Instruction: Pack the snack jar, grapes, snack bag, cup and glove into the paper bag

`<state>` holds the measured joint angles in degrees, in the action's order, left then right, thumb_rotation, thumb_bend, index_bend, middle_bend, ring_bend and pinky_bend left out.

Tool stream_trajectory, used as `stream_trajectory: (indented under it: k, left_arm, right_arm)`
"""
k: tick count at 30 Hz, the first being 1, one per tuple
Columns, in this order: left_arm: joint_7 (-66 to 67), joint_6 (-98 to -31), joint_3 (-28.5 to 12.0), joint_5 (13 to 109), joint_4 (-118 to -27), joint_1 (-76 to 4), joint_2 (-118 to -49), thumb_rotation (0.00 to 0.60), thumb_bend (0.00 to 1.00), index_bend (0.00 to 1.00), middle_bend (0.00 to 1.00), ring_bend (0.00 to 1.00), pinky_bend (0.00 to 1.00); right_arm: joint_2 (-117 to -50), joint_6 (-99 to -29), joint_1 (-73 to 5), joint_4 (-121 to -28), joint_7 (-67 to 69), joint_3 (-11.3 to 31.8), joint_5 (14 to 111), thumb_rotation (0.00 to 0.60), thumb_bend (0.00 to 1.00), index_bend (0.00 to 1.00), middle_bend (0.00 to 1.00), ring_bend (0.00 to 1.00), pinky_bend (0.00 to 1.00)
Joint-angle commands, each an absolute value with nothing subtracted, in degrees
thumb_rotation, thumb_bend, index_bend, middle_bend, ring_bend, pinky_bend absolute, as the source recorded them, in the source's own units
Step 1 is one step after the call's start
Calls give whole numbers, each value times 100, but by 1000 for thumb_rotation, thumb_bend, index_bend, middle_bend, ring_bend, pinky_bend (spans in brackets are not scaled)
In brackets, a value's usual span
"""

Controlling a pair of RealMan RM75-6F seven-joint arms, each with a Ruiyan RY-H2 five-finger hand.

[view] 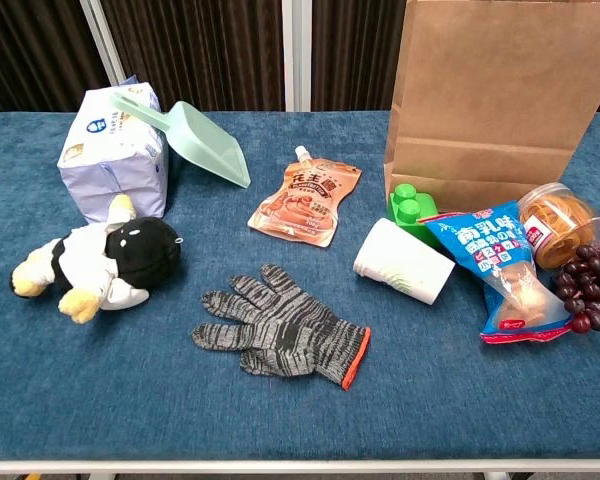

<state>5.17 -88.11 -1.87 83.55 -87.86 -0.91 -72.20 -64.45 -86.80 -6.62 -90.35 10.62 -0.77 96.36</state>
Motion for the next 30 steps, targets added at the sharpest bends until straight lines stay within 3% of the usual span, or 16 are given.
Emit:
stream_trajectory:
  k: [1,12,22,30]
  left_arm:
    - [539,-8789,-221,8306,-8780,-102,-7233,600,116,215,143,110,134]
    - [559,-8633,-243,8212,-8784,-152,-7251,600,116,216,143,110,134]
    - [522,-8585,-236,8183,-8735,-153,-7284,600,116,216,143,110,134]
    - [496,-8493,-254,8055,-8712,-150,-7278,600,116,216,144,110,134]
  right_arm:
    - [-6454,-8623,-710,-9049,1012,-65,9652,600,176,0,101,0,0]
    - [-6489,-8155,-935,-9123,702,14,9422,600,176,0,107,0,0]
    - [-6623,-6624,-1797,-8944,178,452,8496,600,176,21,195,0,55]
    - [-7213,-5768,-2367,-8302,-200,658,7901,600,176,28,166,0,64]
